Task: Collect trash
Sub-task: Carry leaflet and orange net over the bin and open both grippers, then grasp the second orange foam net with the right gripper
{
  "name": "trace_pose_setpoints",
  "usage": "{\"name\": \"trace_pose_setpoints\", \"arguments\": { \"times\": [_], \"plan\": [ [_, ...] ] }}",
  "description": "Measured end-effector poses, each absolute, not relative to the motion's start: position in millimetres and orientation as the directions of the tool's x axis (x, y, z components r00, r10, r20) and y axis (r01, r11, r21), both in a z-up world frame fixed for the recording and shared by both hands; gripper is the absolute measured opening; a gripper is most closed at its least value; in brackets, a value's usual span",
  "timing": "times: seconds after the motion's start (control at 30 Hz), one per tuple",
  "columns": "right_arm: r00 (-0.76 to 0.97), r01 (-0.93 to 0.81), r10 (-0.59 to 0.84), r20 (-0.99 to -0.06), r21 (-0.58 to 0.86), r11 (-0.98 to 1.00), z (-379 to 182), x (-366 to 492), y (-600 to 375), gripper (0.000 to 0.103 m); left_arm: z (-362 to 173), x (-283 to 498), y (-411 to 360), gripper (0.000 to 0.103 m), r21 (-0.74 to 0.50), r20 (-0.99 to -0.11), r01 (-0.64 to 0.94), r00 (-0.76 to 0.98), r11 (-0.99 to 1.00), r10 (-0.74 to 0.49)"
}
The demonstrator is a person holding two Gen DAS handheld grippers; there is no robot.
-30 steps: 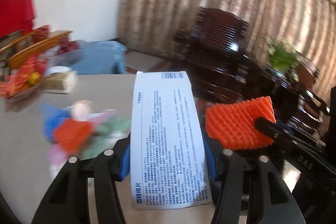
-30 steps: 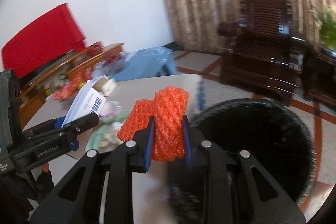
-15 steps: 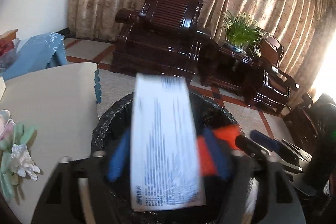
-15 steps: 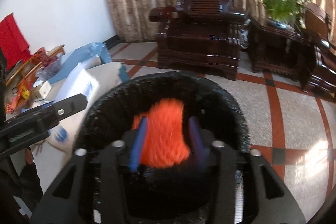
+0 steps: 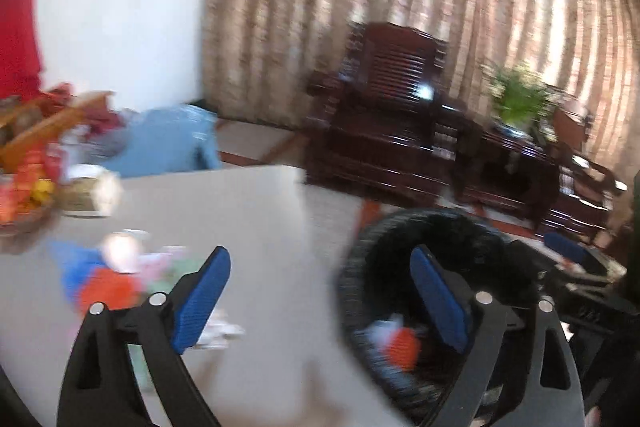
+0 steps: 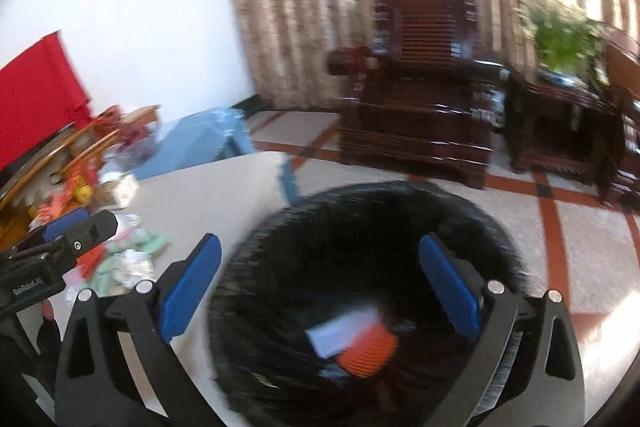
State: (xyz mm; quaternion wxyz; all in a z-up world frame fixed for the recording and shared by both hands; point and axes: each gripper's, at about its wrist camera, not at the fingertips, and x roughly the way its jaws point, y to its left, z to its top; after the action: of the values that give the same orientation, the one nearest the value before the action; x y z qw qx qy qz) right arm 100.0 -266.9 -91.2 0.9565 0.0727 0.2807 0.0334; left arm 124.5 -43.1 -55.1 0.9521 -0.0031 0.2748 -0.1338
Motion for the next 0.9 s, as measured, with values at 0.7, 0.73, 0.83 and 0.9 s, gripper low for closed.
{"name": "trace_pose_setpoints", "arguments": {
  "times": [0.7,0.73,0.83,0.9],
  "plan": [
    [0.678,-0.502,0.474,-0.562,0.118,0.857,-107,164,-5,0.085,-80,86,179,0.09,-0.007,-0.513,-0.263,0.829,0.965,0.223],
    [0.672,-0.503,0.476,-0.568,0.122,0.855,-109,168,0,0.084,-80,86,182,0.09,-0.011,-0.515,-0.266,0.828,0.964,0.223],
    [0.661,-0.5,0.464,-0.59,0.114,0.858,-118,180,14,0.084,-84,86,192,0.09,-0.027,-0.525,-0.28,0.821,0.96,0.224],
    [0.65,-0.5,0.452,-0.611,0.105,0.86,-126,186,23,0.083,-86,86,197,0.09,-0.033,-0.529,-0.287,0.818,0.957,0.227]
  ]
}}
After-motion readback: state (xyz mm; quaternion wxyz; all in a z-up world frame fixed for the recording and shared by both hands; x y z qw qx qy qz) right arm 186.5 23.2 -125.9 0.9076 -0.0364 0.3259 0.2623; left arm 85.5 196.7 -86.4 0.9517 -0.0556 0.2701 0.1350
